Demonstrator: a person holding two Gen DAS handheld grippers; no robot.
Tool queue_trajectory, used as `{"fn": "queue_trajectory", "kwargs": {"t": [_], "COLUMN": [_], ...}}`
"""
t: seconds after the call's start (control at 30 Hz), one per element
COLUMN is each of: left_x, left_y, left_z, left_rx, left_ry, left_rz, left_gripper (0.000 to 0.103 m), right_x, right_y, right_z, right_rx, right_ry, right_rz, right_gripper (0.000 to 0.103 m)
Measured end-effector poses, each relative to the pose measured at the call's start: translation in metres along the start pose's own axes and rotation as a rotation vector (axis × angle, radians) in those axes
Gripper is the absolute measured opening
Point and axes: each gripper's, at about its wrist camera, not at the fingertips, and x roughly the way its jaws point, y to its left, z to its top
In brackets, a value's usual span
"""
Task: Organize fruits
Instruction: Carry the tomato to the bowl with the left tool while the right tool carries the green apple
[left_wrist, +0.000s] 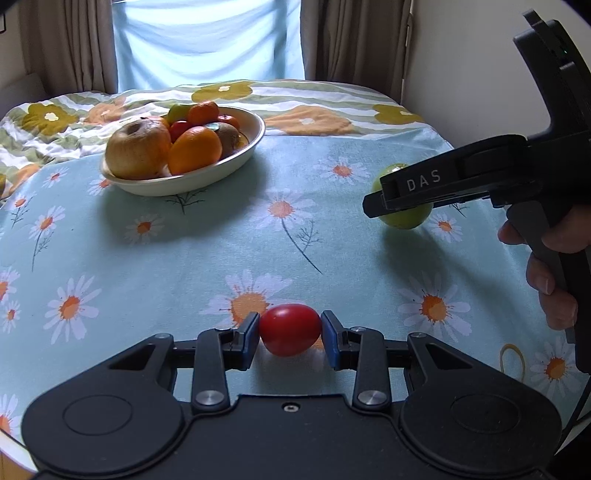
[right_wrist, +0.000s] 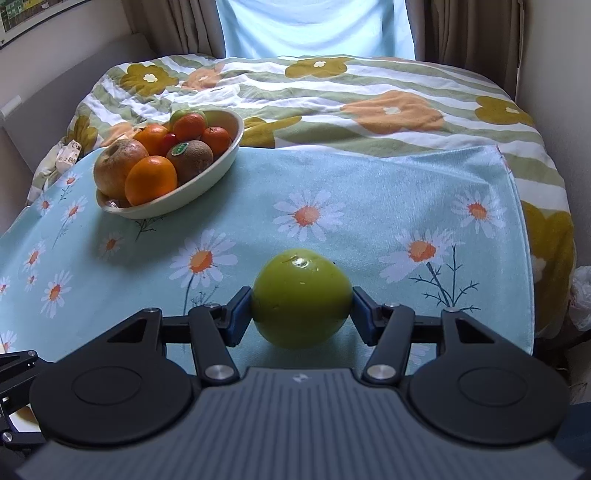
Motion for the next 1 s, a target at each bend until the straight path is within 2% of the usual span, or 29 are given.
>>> {"fn": "queue_trajectory", "kwargs": {"t": [0.47,0.73,1.0], "left_x": [-0.047,-0.068,-0.069], "left_y": [0.037,0.073,0.111], "left_z": [0.023,0.056,0.097], "left_rx": [-0.046,-0.056,-0.022], "left_ry": [-0.077,-0.142,-0.176], "left_rz": [0.036,0.043,0.003], "left_gripper": [0.039,0.039,0.039], "right_x": [-0.038,-0.054,-0.053], "right_y": [0.045,0.076,0.102], "right_z": [0.017,0.04,0.071], "right_rx": [-0.018,-0.006,0.036], "right_ry": [-0.04,-0.065,-0.086], "right_rz": [0.041,0.029,-0.02], "right_gripper": [0.071,0.071,0.071]}}
